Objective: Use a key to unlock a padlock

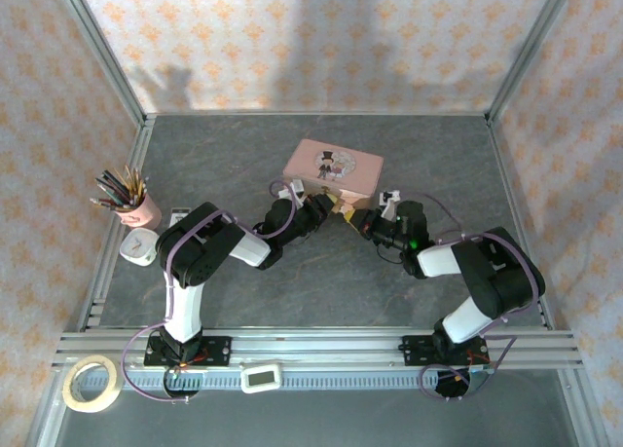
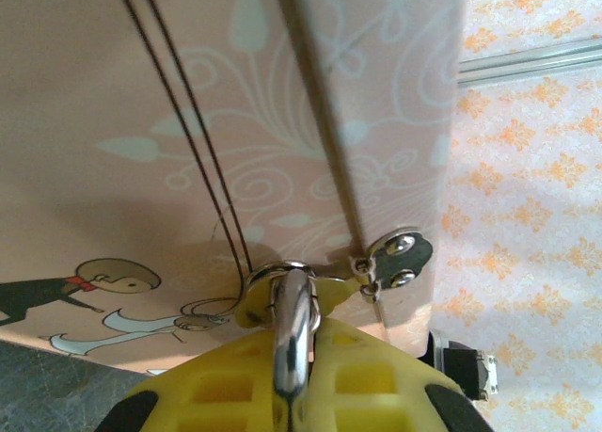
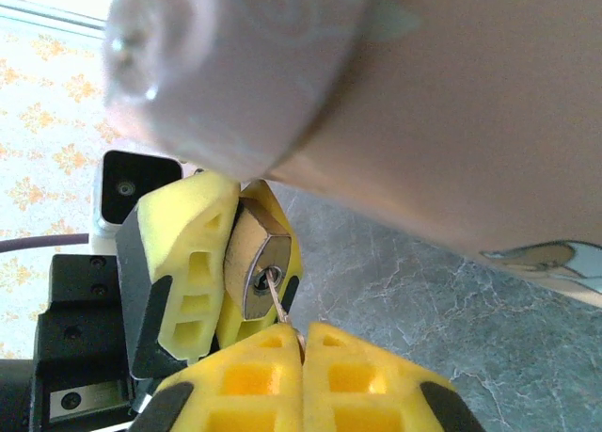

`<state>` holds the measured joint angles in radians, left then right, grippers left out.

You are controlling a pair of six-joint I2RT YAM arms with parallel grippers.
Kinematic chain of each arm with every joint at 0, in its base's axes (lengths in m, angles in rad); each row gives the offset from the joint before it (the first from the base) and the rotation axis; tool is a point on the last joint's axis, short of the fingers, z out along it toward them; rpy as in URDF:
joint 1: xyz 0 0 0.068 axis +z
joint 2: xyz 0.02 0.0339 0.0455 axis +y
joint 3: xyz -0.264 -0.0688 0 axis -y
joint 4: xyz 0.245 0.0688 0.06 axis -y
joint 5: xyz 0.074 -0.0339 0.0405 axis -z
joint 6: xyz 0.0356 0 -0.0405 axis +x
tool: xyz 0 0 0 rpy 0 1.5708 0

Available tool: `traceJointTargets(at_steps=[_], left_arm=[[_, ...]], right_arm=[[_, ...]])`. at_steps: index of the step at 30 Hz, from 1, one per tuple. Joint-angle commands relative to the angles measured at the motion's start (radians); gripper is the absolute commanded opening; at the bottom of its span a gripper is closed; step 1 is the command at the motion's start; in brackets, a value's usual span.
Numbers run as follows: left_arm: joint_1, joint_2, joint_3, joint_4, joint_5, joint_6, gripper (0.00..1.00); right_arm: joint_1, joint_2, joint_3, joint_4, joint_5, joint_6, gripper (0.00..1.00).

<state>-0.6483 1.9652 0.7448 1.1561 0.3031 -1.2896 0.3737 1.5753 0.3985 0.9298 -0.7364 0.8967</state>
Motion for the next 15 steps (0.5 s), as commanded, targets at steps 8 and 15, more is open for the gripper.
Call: traceJointTargets(at_steps=[8,15], left_arm=[[-0.062,0.001,0.013,0.114,0.189,0.016,0.00],[-0.062,0.021,0.028,0.129,0.189,0.003,0.00]], right_arm=[[-0.019,0.033,0.039,0.151,0.032,0.086,0.00],[-0.013,0.022,0.030,0.196,0.024,0.107,0.00]])
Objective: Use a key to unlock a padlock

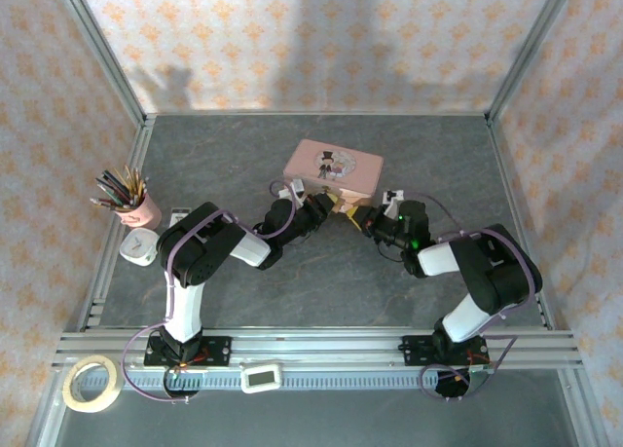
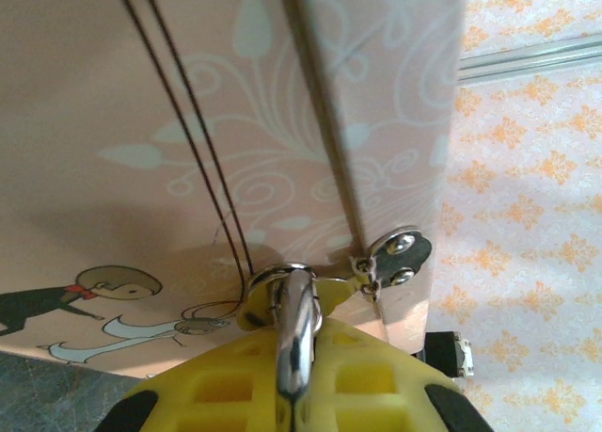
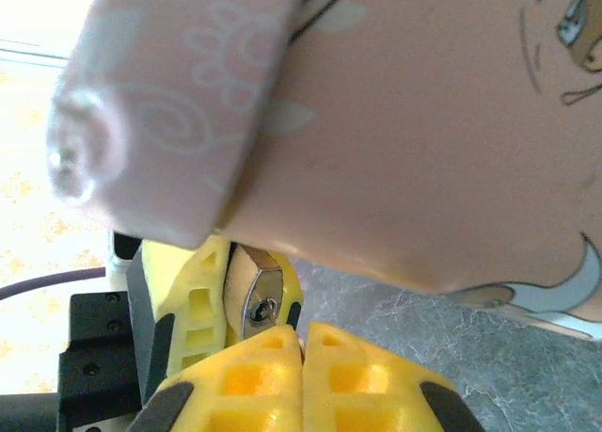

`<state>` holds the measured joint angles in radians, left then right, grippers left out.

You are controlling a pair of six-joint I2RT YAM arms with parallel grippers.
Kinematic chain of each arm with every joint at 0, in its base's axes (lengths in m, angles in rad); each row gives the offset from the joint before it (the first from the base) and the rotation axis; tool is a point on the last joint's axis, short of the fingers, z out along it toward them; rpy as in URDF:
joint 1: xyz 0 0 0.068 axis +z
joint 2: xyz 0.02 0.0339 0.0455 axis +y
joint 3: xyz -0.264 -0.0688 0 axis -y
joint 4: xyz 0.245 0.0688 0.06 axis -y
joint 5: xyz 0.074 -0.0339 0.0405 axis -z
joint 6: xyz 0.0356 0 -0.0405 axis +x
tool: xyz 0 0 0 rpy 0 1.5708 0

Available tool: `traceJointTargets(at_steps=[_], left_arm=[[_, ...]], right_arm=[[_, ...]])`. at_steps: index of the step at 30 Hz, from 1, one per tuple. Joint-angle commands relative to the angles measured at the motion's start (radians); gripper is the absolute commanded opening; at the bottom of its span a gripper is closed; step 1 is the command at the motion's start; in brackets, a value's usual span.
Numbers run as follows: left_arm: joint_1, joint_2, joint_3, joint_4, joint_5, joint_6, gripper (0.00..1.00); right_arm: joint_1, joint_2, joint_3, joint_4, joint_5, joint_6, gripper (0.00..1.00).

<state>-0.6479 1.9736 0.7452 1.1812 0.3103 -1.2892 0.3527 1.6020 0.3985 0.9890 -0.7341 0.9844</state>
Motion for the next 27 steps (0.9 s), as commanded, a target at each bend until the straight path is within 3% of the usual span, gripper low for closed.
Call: traceJointTargets(at_steps=[1,8,16,27], left_arm=[[-0.061,0.013,0.029,0.105,0.176,-0.002,0.00],[-0.062,-0.022,0.024,0.047,0.084,-0.049,0.00],[-0.069,-0.025,0.042,0.005,0.094,-0.152,0.00],[-0.082,-0.029,0.044,-0.038,0.053,-0.177,0.00]], right_arm=[[0.015,-0.004,0.029,0.137,0.023,0.017,0.00],[0.051,-0.001,-0.005,0.195,0.054,0.013,0.00],[0.069,0.007,-0.002,0.256,0.067,-0.040,0.00],[0.100,-0.071,-0.056,0.228,0.118,-0.051,0.00]])
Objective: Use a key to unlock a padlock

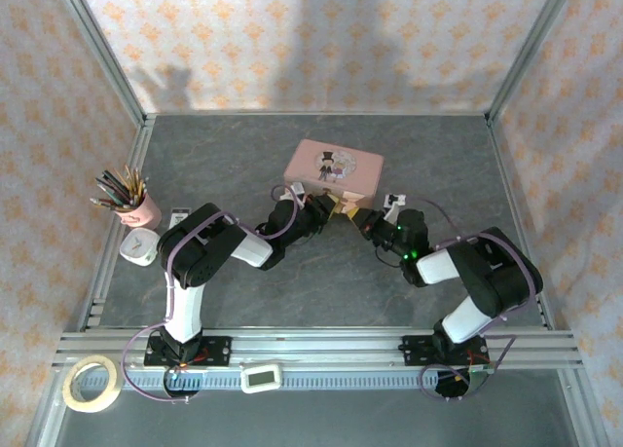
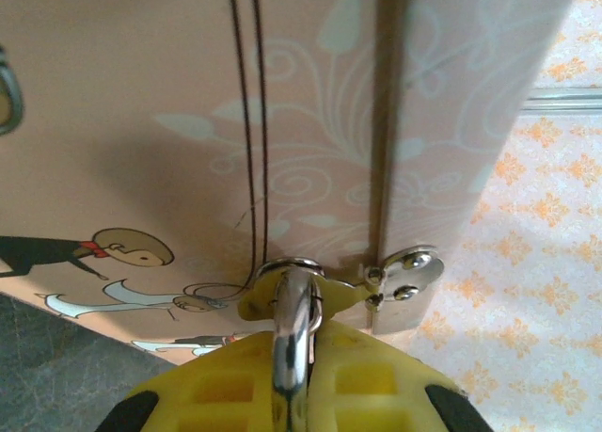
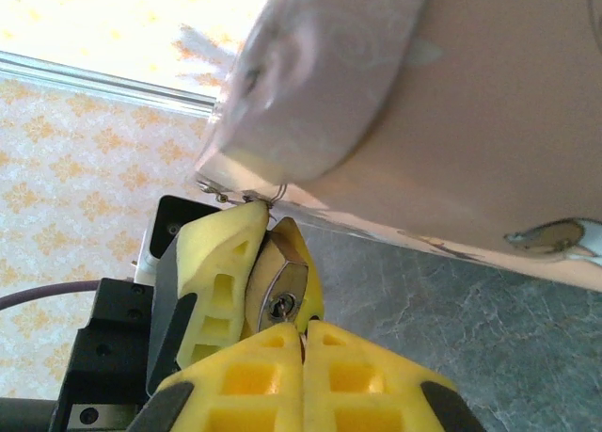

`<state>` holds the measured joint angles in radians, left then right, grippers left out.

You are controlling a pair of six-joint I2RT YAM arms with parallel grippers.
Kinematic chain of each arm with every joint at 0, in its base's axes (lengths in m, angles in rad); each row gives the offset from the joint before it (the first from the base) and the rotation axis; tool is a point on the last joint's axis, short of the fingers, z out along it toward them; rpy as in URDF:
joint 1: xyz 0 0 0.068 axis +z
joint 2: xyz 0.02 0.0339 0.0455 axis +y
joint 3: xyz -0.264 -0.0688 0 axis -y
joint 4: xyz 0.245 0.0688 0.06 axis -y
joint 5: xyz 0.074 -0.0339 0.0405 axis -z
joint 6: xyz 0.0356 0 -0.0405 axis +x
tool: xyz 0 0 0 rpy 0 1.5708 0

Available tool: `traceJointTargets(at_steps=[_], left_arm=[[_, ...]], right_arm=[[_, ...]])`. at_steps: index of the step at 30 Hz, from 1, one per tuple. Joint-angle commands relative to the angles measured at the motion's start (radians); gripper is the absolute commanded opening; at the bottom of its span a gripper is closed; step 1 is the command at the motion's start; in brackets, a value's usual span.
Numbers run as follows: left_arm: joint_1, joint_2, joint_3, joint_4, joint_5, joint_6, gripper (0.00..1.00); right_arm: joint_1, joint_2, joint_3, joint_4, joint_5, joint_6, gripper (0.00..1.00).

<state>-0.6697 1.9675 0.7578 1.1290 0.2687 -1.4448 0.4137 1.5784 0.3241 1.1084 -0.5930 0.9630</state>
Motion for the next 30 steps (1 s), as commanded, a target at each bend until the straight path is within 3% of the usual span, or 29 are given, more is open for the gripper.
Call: traceJointTargets(at_steps=[1,15,30], left_arm=[[-0.063,-0.022,0.036,0.017,0.093,-0.020,0.00],[-0.071,-0.022,0.032,0.054,0.106,0.023,0.00],[-0.064,0.002,-0.021,0.216,0.196,-0.005,0.00]], right_arm=[[0.043,-0.046,0.025,0.101,-0.022,-0.029,0.00],[0.063,0.017,0.096,0.139,-0.032,0.022,0.00],[0.034,0.013,0.176,-0.052,0.006,-0.113,0.00]])
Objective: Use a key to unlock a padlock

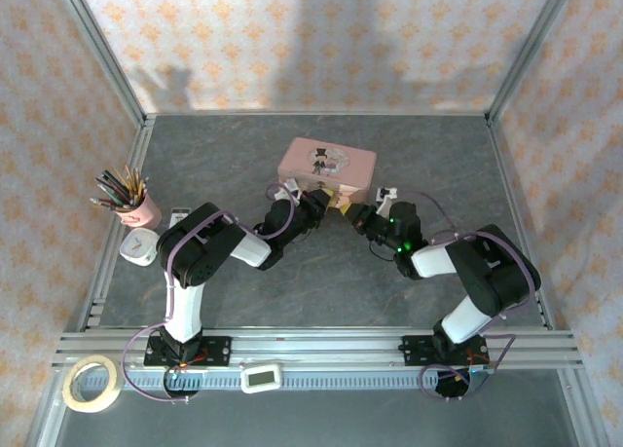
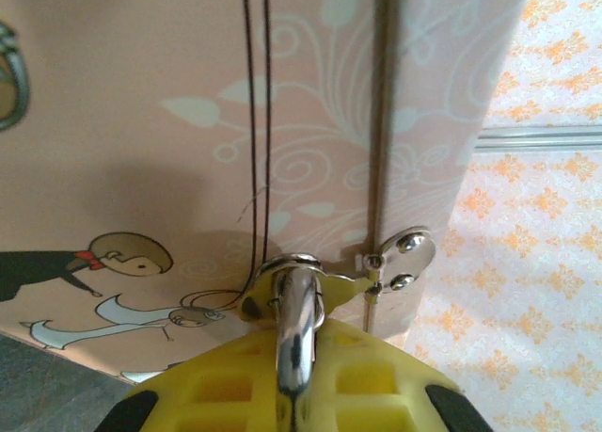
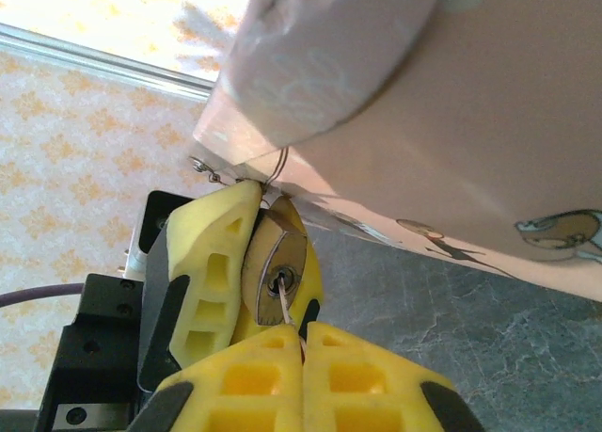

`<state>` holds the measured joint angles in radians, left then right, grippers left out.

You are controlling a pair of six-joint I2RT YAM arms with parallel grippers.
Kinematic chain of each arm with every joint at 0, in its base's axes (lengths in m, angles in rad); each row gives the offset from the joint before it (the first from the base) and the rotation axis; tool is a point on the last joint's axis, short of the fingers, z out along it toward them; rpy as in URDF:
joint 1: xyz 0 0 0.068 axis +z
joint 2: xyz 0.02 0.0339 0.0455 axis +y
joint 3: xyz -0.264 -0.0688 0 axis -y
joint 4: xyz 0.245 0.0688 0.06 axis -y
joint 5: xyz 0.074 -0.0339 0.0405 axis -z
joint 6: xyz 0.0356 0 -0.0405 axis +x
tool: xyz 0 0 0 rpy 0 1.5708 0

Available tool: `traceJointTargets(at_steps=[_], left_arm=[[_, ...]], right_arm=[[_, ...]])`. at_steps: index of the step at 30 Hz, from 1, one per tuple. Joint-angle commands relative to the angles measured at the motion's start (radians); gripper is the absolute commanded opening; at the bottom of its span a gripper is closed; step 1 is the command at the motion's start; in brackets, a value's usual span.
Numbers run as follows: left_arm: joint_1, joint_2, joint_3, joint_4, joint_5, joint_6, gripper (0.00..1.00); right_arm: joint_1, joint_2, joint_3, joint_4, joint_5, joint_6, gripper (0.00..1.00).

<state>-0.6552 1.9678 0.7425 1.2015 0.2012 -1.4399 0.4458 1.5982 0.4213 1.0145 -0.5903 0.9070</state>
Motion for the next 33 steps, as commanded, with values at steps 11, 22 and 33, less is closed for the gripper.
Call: traceJointTargets(at_steps=[11,22,33], left_arm=[[-0.059,0.004,-0.005,0.127,0.297,-0.001,0.00],[-0.060,-0.008,0.011,0.096,0.247,0.000,0.00],[-0.042,-0.043,-0.016,-0.017,0.095,0.078,0.00]], right_arm=[[-0.033,-0.026,0.093,-0.016,-0.017,-0.081,0.00],[-0.003,0.013,0.056,0.076,-0.036,0.011,0.00],[-0.004,-0.114,-0.011,-0.088,0.073,-0.026,0.00]])
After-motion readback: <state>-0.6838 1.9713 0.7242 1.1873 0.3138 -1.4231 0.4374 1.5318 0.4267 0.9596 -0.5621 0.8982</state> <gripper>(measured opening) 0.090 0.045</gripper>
